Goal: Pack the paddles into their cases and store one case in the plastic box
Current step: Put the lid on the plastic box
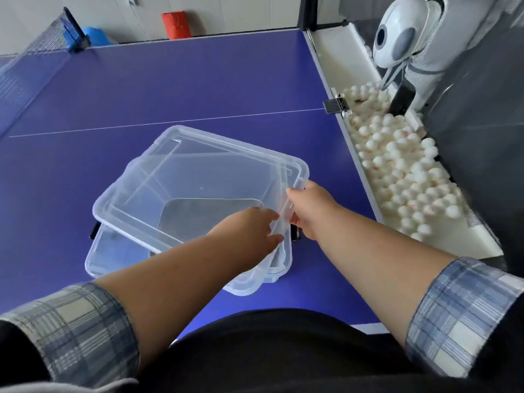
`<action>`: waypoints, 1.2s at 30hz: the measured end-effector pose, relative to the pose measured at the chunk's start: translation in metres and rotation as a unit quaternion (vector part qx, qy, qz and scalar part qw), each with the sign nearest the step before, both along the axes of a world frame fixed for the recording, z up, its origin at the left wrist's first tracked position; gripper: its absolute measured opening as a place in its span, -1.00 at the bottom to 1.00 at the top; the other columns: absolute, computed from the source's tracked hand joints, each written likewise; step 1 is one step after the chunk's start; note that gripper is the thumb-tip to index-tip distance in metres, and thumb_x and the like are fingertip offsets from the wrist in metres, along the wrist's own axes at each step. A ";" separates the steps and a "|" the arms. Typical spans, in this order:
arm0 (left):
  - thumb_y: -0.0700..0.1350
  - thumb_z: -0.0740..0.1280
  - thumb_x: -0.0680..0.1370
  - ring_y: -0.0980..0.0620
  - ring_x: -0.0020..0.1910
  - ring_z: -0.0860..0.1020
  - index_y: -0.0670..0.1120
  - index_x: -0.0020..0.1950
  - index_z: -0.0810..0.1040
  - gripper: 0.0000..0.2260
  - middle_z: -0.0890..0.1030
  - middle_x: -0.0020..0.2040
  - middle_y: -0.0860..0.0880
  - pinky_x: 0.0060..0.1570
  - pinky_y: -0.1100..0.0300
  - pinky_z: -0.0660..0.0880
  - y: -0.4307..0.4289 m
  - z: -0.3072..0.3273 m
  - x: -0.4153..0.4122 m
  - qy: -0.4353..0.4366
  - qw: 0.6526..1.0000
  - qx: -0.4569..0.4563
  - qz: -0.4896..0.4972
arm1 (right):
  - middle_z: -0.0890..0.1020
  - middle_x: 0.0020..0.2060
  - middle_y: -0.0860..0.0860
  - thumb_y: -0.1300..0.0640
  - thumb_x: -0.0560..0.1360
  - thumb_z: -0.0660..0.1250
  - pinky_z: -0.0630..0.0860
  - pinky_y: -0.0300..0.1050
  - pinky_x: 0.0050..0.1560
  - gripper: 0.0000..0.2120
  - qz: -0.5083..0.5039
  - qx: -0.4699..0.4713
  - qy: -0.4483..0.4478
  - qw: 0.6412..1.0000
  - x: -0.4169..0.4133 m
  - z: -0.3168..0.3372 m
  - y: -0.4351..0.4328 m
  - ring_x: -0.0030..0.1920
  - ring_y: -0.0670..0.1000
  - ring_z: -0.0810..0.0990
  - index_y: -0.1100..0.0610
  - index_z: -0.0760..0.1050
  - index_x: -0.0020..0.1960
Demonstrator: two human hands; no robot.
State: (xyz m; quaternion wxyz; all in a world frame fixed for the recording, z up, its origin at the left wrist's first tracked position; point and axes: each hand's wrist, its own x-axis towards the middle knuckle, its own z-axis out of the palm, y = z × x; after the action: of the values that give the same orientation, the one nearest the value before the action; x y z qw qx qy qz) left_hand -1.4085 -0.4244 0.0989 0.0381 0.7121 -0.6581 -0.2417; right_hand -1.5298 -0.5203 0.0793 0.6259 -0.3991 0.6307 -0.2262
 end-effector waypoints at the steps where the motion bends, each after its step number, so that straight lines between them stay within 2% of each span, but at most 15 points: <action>1: 0.14 0.29 0.57 0.01 0.11 0.58 0.13 0.42 0.43 -0.59 0.58 0.16 0.09 0.04 0.17 0.42 -0.003 -0.002 -0.002 -0.001 1.000 0.009 -0.004 | 0.65 0.05 0.07 0.14 0.56 0.30 0.64 0.16 0.13 -0.70 0.045 -0.045 0.067 0.996 0.000 0.000 -0.003 0.03 0.15 0.68 0.06 0.47 0.28; 3: 0.13 0.27 0.59 -0.06 0.22 0.52 0.12 0.46 0.39 -0.57 0.53 0.25 0.03 0.16 0.08 0.43 -0.007 -0.009 -0.005 -0.024 0.999 0.012 -0.024 | 0.64 0.06 0.06 0.17 0.48 0.30 0.63 0.16 0.11 -0.65 0.108 -0.097 0.144 0.979 0.002 0.001 -0.006 0.03 0.15 0.65 0.04 0.49 0.26; 6: 0.23 0.22 0.58 -0.12 0.45 0.25 0.17 0.50 0.32 -0.51 0.35 0.46 0.02 0.37 -0.08 0.27 -0.010 -0.021 -0.007 -0.110 0.992 -0.036 -0.054 | 0.60 0.12 0.06 0.19 0.49 0.27 0.63 0.09 0.07 -0.59 0.142 -0.126 0.180 0.965 0.007 -0.004 -0.010 0.03 0.13 0.61 0.04 0.43 0.33; 9: 0.30 0.13 0.58 -0.13 0.56 0.02 0.20 0.56 0.15 -0.44 0.11 0.61 0.01 0.47 -0.14 0.04 -0.016 -0.030 -0.006 -0.120 0.991 -0.025 -0.056 | 0.47 0.36 0.07 0.08 0.57 0.28 0.58 0.14 0.20 -0.45 0.156 -0.156 0.215 0.951 0.011 -0.014 -0.017 0.26 0.18 0.55 -0.01 0.28 0.55; 11: 0.28 0.07 0.61 -0.12 0.59 -0.09 0.16 0.59 0.04 -0.41 0.01 0.63 -0.01 0.50 -0.16 -0.10 -0.022 -0.034 -0.006 -0.119 0.991 -0.010 -0.059 | 0.37 0.47 0.08 -0.03 0.62 0.24 0.50 0.17 0.31 -0.41 0.160 -0.167 0.219 0.948 0.014 -0.019 -0.021 0.39 0.19 0.45 -0.05 0.17 0.61; 14: 0.15 0.03 0.66 -0.09 0.59 -0.19 0.12 0.61 -0.03 -0.46 -0.06 0.64 -0.01 0.51 -0.18 -0.18 -0.031 -0.036 -0.001 -0.112 0.992 -0.006 -0.059 | 0.29 0.54 0.07 -0.12 0.64 0.17 0.45 0.17 0.37 -0.42 0.130 -0.133 0.178 0.966 0.020 -0.025 -0.024 0.45 0.18 0.41 -0.13 0.09 0.62; 17: -0.03 0.08 0.65 -0.04 0.59 -0.18 0.09 0.61 0.03 -0.47 -0.04 0.64 0.01 0.53 -0.15 -0.18 -0.034 -0.038 0.011 -0.096 0.994 -0.017 -0.053 | 0.25 0.57 0.06 -0.11 0.64 0.18 0.43 0.14 0.37 -0.39 0.087 -0.084 0.137 0.983 0.030 -0.030 -0.023 0.45 0.18 0.41 -0.11 0.04 0.63; 19: -0.07 0.09 0.63 -0.03 0.59 -0.19 0.08 0.60 0.04 -0.46 -0.04 0.64 0.00 0.53 -0.13 -0.19 -0.030 -0.043 0.017 -0.097 0.993 -0.026 -0.061 | 0.23 0.58 0.07 -0.11 0.62 0.23 0.43 0.10 0.34 -0.33 0.055 -0.060 0.136 0.987 0.036 -0.033 -0.019 0.44 0.18 0.42 -0.07 0.00 0.64; 23: -0.05 0.08 0.60 -0.04 0.59 -0.21 0.11 0.60 -0.01 -0.43 -0.06 0.64 0.00 0.52 -0.13 -0.23 -0.025 -0.055 0.018 -0.102 0.992 -0.046 -0.065 | 0.31 0.55 0.03 -0.32 0.46 0.36 0.42 0.13 0.28 -0.06 0.013 0.026 0.117 0.993 0.026 -0.036 -0.014 0.42 0.20 0.42 -0.06 -0.05 0.63; 25: -0.03 0.06 0.59 -0.04 0.59 -0.19 0.13 0.60 -0.03 -0.42 -0.05 0.64 0.01 0.53 -0.13 -0.21 -0.025 -0.060 0.019 -0.102 0.991 -0.058 -0.064 | 0.44 0.43 0.02 -0.46 0.35 0.35 0.47 0.09 0.14 -0.02 0.034 0.071 0.119 0.990 0.013 -0.033 -0.008 0.29 0.16 0.50 -0.03 0.12 0.60; 26: -0.02 0.04 0.58 -0.04 0.60 -0.17 0.13 0.60 -0.01 -0.43 -0.03 0.64 0.01 0.53 -0.12 -0.19 -0.025 -0.061 0.020 -0.103 0.990 -0.066 -0.064 | 0.54 0.29 -0.01 -0.49 0.33 0.34 0.49 0.01 0.00 -0.08 0.052 0.067 0.125 0.989 0.008 -0.031 -0.004 0.15 0.10 0.55 0.00 0.27 0.52; 28: -0.01 -0.01 0.59 -0.03 0.60 -0.14 0.08 0.60 0.05 -0.46 0.01 0.64 0.01 0.54 -0.10 -0.16 -0.025 -0.063 0.021 -0.105 0.989 -0.080 -0.068 | 0.63 0.07 -0.01 -0.44 0.37 0.34 0.52 -0.05 -0.14 -0.27 0.072 -0.013 0.142 0.987 0.003 -0.034 0.003 -0.03 0.02 0.60 0.05 0.47 0.32; 31: -0.03 0.00 0.61 0.02 0.60 -0.12 0.04 0.60 0.06 -0.47 0.04 0.63 0.03 0.55 -0.02 -0.15 -0.025 -0.062 0.021 -0.085 0.991 -0.091 -0.049 | 0.64 0.10 0.00 -0.28 0.45 0.40 0.63 0.04 0.01 -0.47 0.082 -0.142 0.144 0.976 0.004 -0.035 0.016 0.02 0.01 0.65 0.05 0.47 0.24; 34: -0.01 0.05 0.63 -0.01 0.60 -0.08 0.10 0.61 -0.13 -0.42 0.09 0.62 0.03 0.55 -0.03 -0.09 -0.024 -0.060 0.020 -0.085 0.990 -0.104 -0.047 | 0.51 0.36 0.05 -0.19 0.48 0.40 0.53 0.10 0.27 -0.30 0.119 -0.136 0.125 0.976 0.007 -0.037 0.026 0.31 0.09 0.55 0.05 0.28 0.50; 36: 0.02 0.09 0.63 -0.08 0.60 -0.05 0.20 0.56 -0.31 -0.34 0.08 0.62 0.02 0.54 -0.08 -0.05 -0.025 -0.058 0.018 -0.109 0.986 -0.102 -0.071 | 0.39 0.49 0.07 -0.11 0.50 0.42 0.43 0.06 0.41 -0.21 0.137 -0.144 0.112 0.973 0.006 -0.041 0.028 0.45 0.08 0.43 0.04 0.12 0.59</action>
State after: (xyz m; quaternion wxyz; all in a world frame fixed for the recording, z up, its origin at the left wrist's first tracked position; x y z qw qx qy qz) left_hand -1.3905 -0.4489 0.0409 0.0210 0.6781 -0.7284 -0.0963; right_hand -1.5238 -0.4921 0.0387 0.5120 -0.5910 0.5968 -0.1803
